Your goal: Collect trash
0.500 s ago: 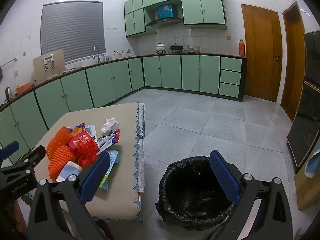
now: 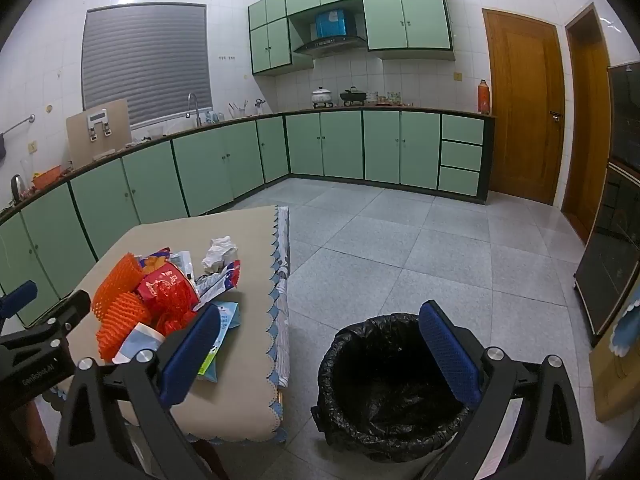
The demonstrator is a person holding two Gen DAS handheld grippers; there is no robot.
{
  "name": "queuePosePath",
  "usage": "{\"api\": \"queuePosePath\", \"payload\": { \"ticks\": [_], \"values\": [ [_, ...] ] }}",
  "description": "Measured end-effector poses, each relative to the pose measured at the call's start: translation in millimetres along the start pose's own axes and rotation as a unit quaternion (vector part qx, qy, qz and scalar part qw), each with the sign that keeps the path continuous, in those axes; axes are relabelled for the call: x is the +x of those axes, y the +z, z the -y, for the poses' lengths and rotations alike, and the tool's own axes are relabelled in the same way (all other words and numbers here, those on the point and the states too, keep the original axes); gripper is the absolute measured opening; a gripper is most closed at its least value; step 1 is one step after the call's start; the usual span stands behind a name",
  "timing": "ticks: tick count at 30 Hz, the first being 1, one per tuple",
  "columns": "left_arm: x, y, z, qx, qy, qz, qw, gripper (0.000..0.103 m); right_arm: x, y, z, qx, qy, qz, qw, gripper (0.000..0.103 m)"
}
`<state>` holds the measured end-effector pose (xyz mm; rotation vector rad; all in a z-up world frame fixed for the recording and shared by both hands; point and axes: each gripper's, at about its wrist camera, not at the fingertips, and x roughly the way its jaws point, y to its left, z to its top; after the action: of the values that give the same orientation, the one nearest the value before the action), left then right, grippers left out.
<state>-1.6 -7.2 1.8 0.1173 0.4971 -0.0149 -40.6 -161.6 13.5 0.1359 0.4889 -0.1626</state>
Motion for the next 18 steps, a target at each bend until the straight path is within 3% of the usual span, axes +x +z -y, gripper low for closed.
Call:
{"api": "queuePosePath", "payload": {
  "ticks": [18],
  "values": [
    [-0.6, -0.5, -5.0, -0.003, -0.002, 0.001, 1.0000, 0.098, 0.1, -0.2, 0.3, 0.000, 0.000, 0.000, 1.000, 0.097]
  ]
}}
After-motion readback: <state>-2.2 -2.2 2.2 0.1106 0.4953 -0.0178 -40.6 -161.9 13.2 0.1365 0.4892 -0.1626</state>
